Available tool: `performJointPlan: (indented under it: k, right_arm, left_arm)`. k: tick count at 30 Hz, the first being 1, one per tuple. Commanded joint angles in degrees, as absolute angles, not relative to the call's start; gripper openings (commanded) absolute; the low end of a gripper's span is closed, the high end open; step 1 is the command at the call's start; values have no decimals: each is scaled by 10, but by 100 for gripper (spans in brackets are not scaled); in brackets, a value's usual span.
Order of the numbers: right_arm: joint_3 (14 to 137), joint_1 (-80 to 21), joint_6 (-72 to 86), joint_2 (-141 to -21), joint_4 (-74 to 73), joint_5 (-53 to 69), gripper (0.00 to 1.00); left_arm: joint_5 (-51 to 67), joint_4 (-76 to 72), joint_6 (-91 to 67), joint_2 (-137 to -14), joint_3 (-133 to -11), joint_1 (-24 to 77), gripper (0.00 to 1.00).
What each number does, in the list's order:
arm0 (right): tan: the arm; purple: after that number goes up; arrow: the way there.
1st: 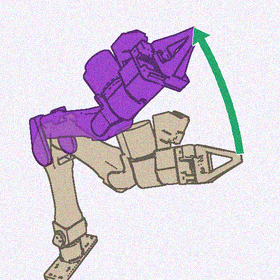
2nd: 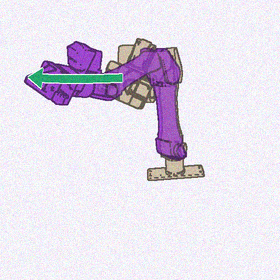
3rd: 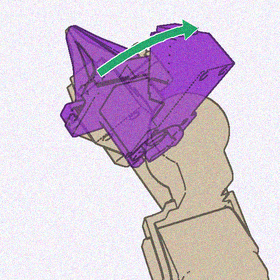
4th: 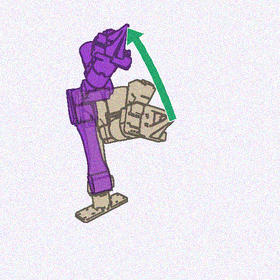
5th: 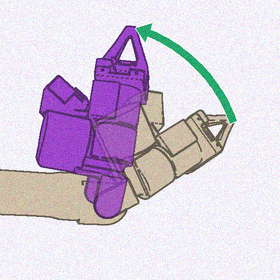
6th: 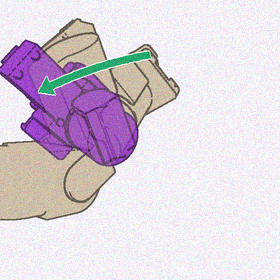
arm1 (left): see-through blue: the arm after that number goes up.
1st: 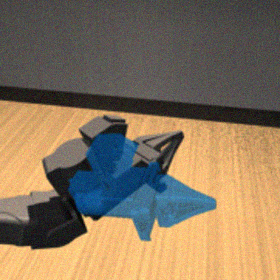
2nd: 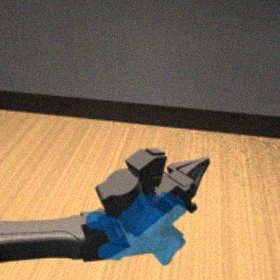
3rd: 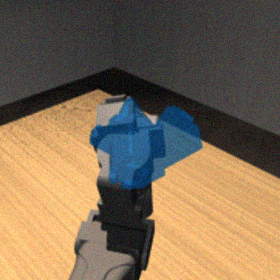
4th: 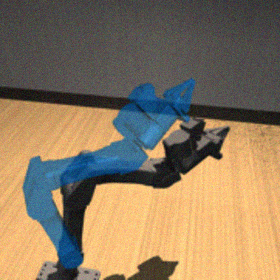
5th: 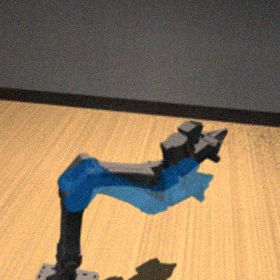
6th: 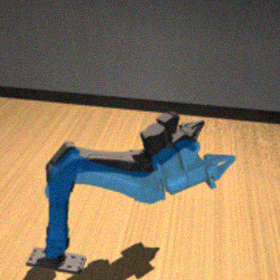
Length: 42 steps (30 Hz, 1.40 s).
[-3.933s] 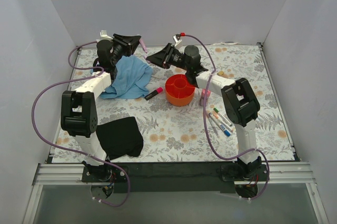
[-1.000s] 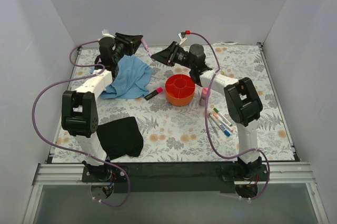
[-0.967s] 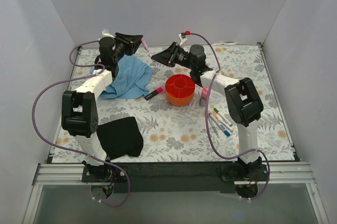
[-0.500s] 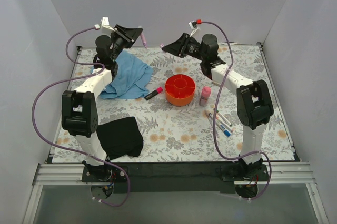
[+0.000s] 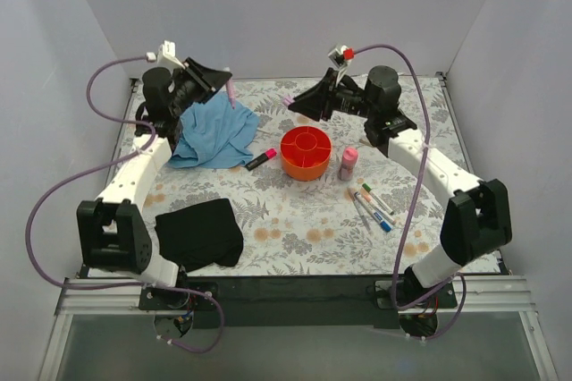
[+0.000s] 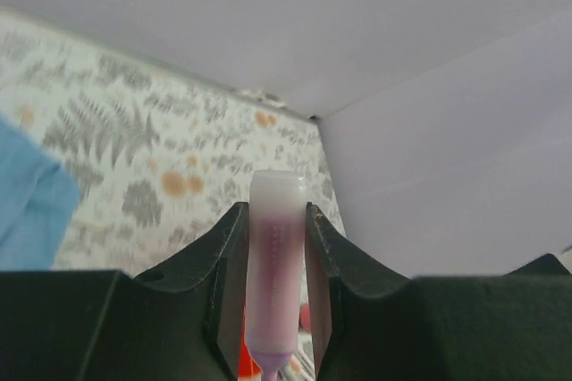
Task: Sort the stationery into containers
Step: Place the pen at the center of the board.
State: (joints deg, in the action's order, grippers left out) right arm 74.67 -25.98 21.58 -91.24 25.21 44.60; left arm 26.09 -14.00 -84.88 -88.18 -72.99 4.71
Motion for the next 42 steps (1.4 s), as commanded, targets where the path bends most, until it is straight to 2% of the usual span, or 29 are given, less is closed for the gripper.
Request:
performJointPlan:
  k: [1, 8, 11, 15, 18, 24, 26, 27, 30, 31, 32, 35, 37, 40, 41, 42]
  right_arm:
    - [674, -296, 173, -836, 175, 397, 1]
    - [520, -409, 191, -729, 65, 270, 1]
    - [484, -415, 209, -722, 59, 246, 1]
    - [452, -410, 225, -718, 75, 224, 1]
    - [422, -406, 236, -708, 85, 210, 1]
    - [386, -403, 215, -666, 88, 200, 1]
    - [381, -403, 209, -656, 87, 202, 1]
    - [379, -403, 204, -653, 86, 202, 1]
    - [385, -403, 182, -654, 79, 202, 1]
    - [395, -403, 175, -656, 75, 202, 1]
    - [402, -403, 167, -657, 67, 202, 1]
    - [429, -401, 127, -661, 49, 206, 1]
    - [444, -402, 80, -656, 26, 212, 1]
    - [464, -402, 28, -639, -15, 230, 1]
    - [466, -402, 3, -629, -25, 231, 1]
    - [466, -402, -19, -623, -32, 229, 1]
  left_arm:
    - [105, 88, -956, -783, -636, 81, 0]
    - [114, 149, -1022, -726, -535, 128, 0]
    - [113, 159, -1054, -732, -471, 147, 0]
    - [105, 80, -1079, -765, -394, 184, 0]
    - [104, 78, -1111, -815, -376, 221, 0]
    - [72, 47, -1132, -839, -350, 251, 1]
    - [77, 42, -1126, -841, -349, 253, 25]
    - [75, 41, -1122, -839, -348, 255, 44]
    - [80, 42, -1079, -828, -372, 255, 55]
    - [84, 51, -1044, -823, -384, 255, 66]
    - [91, 62, -1023, -817, -400, 254, 70]
    - [145, 96, -909, -799, -474, 250, 71]
    - [229, 105, -818, -788, -549, 216, 72]
    - [358, 168, -450, -785, -639, 171, 68]
    - [383, 244, -247, -776, -676, 170, 63]
    - [395, 278, -132, -768, -680, 167, 61]
